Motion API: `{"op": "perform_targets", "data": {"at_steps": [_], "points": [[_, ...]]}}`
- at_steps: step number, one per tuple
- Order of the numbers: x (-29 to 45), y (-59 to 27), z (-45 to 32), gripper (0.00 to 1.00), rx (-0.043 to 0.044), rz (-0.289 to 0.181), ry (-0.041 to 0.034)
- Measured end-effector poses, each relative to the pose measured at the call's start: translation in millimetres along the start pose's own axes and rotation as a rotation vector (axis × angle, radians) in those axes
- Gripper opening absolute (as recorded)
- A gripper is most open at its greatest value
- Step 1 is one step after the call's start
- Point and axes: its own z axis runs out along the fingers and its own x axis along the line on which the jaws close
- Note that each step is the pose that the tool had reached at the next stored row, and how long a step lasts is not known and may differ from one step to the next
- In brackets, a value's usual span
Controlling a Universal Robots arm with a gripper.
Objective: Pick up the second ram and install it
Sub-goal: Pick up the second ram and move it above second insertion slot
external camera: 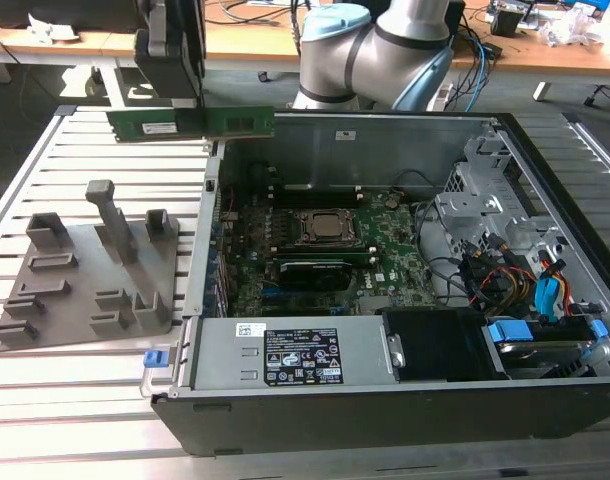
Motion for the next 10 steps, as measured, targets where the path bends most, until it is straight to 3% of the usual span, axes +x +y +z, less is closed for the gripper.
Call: {"op": "perform_targets", "data": {"at_steps": [3,10], "points": [[0.1,-8.8,0.0,0.14,0.0,0.0,0.0002],[0.4,-42.0,0.0,0.14,0.0,0.0,0.0008]]}}
